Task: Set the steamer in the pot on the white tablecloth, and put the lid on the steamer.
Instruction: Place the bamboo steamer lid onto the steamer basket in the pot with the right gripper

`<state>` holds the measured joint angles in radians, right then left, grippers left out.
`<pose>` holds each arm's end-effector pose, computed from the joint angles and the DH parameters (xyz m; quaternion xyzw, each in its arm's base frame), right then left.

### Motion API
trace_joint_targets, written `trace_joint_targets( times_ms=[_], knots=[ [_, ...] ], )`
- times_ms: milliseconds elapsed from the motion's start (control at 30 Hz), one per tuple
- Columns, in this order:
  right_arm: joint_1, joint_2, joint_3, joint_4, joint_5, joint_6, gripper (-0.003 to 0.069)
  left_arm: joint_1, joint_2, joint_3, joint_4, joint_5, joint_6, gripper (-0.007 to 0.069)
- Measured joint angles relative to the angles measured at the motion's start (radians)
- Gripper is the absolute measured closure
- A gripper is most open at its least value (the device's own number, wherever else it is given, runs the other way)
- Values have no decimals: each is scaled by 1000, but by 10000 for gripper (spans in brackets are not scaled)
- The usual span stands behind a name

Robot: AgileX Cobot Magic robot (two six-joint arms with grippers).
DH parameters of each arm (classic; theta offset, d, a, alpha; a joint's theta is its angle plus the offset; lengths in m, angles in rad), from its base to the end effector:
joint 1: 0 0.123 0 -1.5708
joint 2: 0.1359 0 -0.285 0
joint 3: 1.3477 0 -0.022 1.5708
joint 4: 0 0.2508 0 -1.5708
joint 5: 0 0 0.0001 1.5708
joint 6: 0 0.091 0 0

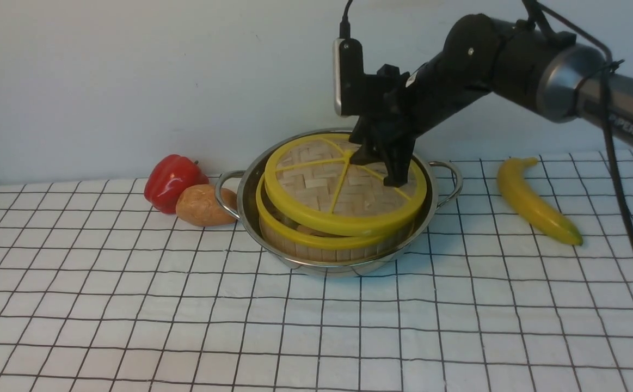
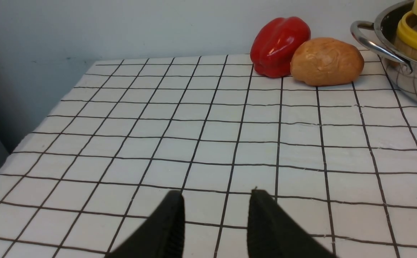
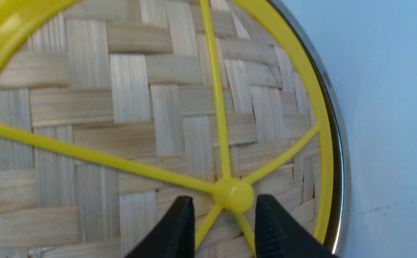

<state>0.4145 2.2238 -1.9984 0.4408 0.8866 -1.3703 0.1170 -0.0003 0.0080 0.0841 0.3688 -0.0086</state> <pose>0.4471 0.2296 0.2399 -0.6768 0.6577 0.0569 0.3258 0.0524 0.0089 0.1774 -0.0279 0.8008 0.0679 0.5945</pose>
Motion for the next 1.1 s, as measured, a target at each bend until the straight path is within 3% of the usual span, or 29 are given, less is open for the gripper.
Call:
trace_joint_targets(
  times_ms=[267,567,800,1100],
  knots=[
    [-4,0,0,46,-34,-23,420,0,0,0,0,0,0,382],
    [-78,2,0,263,15,52,417,0,0,0,0,0,0,382],
    [-118,-1,0,462,23,212,417,0,0,0,0,0,0,382],
    [-117,1,0,463,14,407,417,0,0,0,-1,0,0,382]
  ],
)
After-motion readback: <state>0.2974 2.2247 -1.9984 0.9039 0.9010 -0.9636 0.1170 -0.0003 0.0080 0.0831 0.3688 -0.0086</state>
